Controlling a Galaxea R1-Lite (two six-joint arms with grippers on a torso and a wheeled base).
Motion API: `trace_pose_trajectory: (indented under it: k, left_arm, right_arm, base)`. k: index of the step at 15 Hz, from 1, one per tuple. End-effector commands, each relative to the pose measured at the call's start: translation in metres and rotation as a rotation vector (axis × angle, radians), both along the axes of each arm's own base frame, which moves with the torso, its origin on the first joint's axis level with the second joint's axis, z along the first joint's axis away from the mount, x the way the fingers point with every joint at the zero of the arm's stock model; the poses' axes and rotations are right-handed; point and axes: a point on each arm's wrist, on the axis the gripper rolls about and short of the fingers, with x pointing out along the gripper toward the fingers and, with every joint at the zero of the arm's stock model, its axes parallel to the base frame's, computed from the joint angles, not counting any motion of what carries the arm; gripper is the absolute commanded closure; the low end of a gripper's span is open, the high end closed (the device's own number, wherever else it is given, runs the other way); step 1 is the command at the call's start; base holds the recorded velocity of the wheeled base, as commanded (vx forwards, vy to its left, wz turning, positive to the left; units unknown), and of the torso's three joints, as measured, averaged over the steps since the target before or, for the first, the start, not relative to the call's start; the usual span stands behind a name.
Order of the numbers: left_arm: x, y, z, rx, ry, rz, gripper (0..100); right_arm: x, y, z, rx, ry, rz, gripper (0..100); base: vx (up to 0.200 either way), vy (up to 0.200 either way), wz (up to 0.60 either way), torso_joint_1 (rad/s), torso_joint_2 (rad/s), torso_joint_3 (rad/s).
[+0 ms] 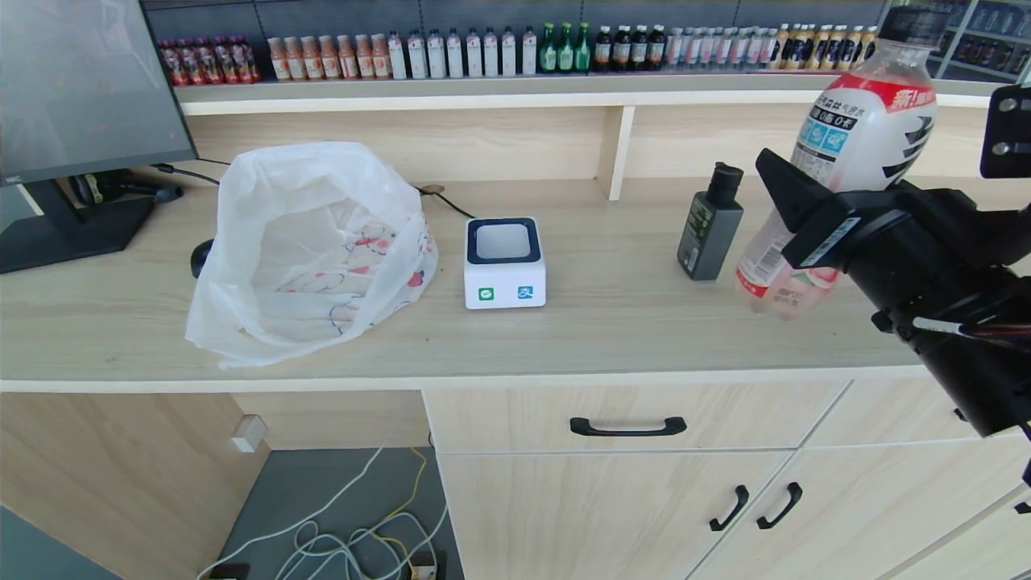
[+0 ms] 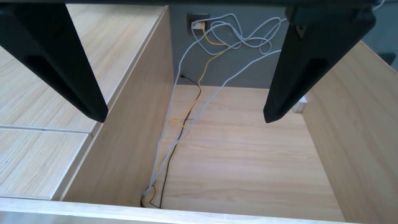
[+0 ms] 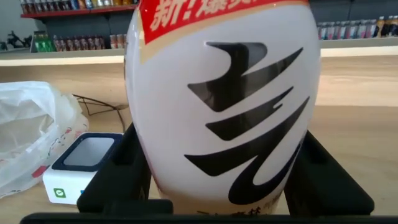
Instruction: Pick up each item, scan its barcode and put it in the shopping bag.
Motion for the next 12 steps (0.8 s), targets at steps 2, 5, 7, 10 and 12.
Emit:
trace_pose_trajectory:
  k: [2,5,7,10,12]
  left_arm:
    - [0.0000,0.0000,0.0000,-0.002,-0.001,0.001,0]
    - [0.0000,0.0000,0.0000,-0.002,-0.001,0.001,0]
    - [0.0000,0.0000,0.0000,-0.002,-0.001,0.001,0]
    - [0.0000,0.0000,0.0000,-0.002,-0.001,-0.001,0]
    - [0.0000,0.0000,0.0000,-0.002,-0.001,0.001,0]
  right_arm:
    - [0.0012,0.0013,-0.0020,0.008,0.005,-0.016,100]
    - [-0.0021,-0.0011,-0.0034,0.010,-0.001,-0.015,100]
    - [-0.0032,-0.0038,-0.0043,0.011,-0.006,-0.020,100]
    - [-0.0020,-0.0052,-0.0064,0.007,0.000,-0.024,100]
    - [-0.0041,-0.0042,-0.0090,0.003,-0.008,0.000,100]
  base:
    - [0.000,0.000,0.00,0.000,0.00,0.000]
    - [0.000,0.000,0.00,0.000,0.00,0.000]
    - [0.000,0.100,0.00,-0.001,0.00,0.001]
    - [0.000,0.200,0.00,-0.001,0.00,0.006]
    - [0.000,0.200,0.00,0.010,0.00,0.000]
